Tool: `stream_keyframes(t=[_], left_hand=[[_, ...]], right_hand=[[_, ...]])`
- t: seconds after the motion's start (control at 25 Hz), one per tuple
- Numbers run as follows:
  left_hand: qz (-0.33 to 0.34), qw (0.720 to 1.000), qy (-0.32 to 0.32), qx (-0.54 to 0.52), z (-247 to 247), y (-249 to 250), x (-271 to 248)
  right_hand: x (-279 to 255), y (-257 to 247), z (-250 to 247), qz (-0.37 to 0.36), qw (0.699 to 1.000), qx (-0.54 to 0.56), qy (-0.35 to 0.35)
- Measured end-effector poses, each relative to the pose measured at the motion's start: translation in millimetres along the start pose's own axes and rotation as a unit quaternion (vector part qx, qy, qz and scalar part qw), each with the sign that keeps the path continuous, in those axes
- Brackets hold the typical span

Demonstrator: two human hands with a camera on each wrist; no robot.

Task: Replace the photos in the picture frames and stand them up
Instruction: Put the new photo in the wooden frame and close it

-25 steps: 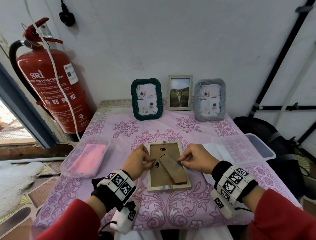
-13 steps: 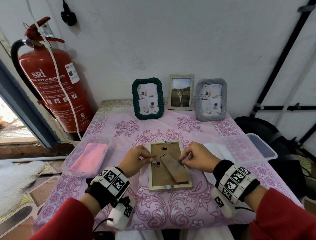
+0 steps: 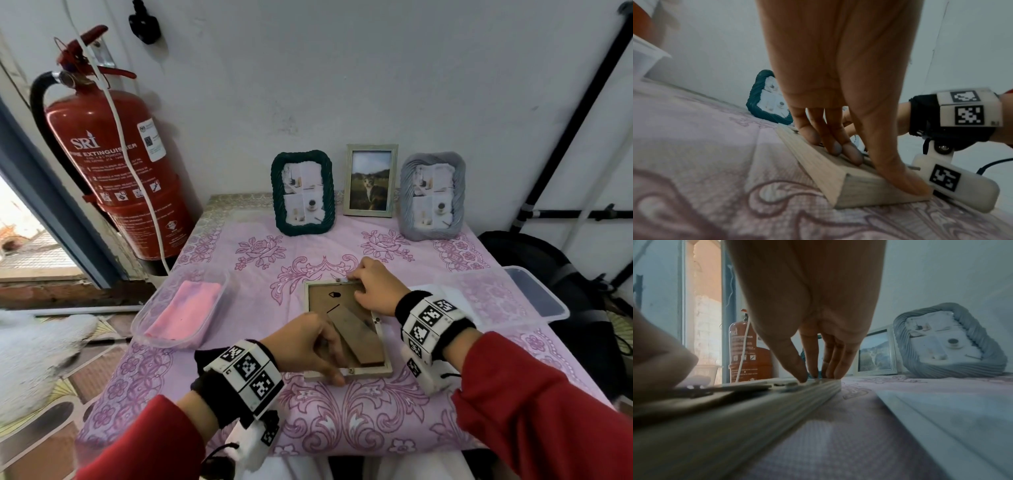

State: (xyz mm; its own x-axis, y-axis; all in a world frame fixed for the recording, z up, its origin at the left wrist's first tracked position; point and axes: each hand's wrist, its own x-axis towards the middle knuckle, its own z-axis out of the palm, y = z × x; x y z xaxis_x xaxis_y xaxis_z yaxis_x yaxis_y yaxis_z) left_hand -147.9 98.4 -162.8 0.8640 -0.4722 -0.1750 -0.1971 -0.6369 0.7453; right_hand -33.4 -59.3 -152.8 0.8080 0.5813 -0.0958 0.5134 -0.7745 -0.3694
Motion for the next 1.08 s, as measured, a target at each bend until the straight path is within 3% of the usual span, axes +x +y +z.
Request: stream_keyframes(t=[0.28,0.68,0.8,0.96,1.08], left_hand=[[0.004,1.000,-0.003,0.026,0,0,8],[-0.032,0.998,-0.035,0.040,-2,4,15],[-0.013,0.999,-0.007,0.034,1,6,14],[-0.022,0.998,0.066,-0.006,3,4,10],[-0.030,0.998,0.048,-0.003,2,1,4]], right_hand=[[-1,0,2,-0.018,0.997,-0.077,-0.025],[-9,0,-2,-0.024,0.999,-0.008,-0.025],[-10,0,-2,-0.032,0.999,0.016,-0.036],[-12,5,0,-0.023,0.998,0.056,0.003],[-11,6,3,-0.017,0.999,0.036,-0.005]])
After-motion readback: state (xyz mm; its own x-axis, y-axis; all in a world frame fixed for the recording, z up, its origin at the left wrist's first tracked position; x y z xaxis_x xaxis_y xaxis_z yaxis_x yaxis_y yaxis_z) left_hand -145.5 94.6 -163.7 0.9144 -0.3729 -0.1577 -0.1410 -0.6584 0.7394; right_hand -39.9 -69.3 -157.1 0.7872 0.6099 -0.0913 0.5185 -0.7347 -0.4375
